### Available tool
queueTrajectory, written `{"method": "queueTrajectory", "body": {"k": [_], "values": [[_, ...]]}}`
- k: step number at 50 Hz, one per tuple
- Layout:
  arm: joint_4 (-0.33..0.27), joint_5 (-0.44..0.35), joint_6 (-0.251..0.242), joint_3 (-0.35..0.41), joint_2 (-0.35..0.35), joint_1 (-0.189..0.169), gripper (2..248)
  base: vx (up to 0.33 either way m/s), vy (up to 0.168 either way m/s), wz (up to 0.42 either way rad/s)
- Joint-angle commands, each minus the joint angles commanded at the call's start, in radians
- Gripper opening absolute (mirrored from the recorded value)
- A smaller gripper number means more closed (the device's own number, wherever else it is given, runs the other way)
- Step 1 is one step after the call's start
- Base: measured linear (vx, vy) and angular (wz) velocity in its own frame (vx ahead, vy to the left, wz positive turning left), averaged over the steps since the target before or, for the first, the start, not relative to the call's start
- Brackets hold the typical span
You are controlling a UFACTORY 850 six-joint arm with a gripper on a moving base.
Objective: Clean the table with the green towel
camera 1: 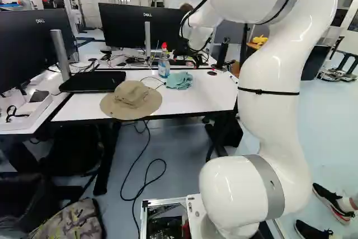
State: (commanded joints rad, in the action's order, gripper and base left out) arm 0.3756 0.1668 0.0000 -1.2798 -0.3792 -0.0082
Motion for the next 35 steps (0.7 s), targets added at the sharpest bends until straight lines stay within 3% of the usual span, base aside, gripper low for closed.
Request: {"method": "queueTrajectory", "body": {"k": [35], "values": [[0.0,0.0,0.0,0.193,0.162,-0.026,247,0.0,0.0,0.0]]}}
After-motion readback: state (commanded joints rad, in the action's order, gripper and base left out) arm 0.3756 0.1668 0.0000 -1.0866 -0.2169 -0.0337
